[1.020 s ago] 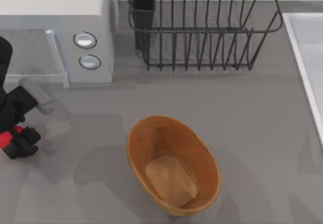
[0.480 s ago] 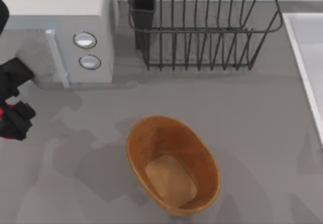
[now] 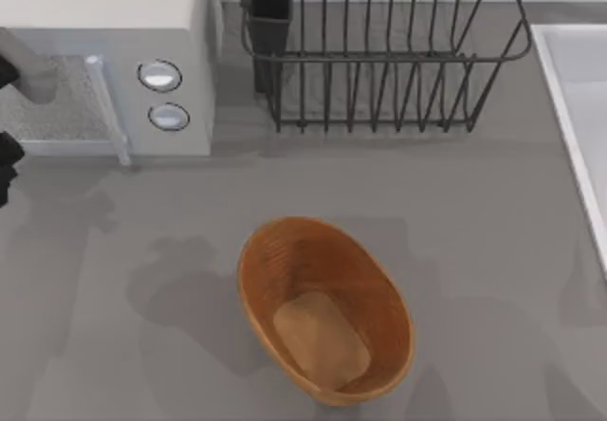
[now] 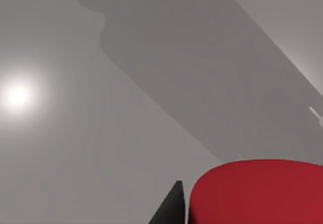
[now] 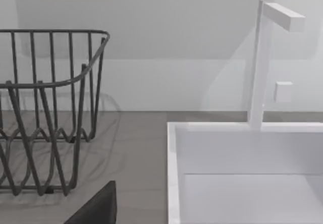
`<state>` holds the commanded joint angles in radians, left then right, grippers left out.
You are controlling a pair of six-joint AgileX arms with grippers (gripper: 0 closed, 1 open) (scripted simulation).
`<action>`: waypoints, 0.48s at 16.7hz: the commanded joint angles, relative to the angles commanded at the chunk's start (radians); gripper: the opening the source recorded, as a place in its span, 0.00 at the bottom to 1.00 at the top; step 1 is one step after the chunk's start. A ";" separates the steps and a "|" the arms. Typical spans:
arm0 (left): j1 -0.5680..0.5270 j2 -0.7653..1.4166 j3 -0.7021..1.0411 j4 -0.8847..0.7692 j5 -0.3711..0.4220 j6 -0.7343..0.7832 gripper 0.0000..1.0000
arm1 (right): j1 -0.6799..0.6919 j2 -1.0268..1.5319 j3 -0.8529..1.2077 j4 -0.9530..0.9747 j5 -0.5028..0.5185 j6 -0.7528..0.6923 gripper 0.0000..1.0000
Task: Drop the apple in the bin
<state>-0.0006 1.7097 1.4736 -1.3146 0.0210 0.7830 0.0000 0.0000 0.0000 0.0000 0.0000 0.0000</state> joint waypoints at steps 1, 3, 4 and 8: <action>0.000 0.000 0.001 0.000 0.000 0.000 0.00 | 0.000 0.000 0.000 0.000 0.000 0.000 1.00; 0.000 0.000 0.001 0.000 0.000 0.000 0.00 | 0.000 0.000 0.000 0.000 0.000 0.000 1.00; -0.005 0.002 -0.002 0.002 0.000 0.001 0.00 | 0.000 0.000 0.000 0.000 0.000 0.000 1.00; -0.072 0.020 0.038 -0.006 0.004 -0.004 0.00 | 0.000 0.000 0.000 0.000 0.000 0.000 1.00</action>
<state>-0.0728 1.7301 1.5116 -1.3210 0.0246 0.7786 0.0000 0.0000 0.0000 0.0000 0.0000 0.0000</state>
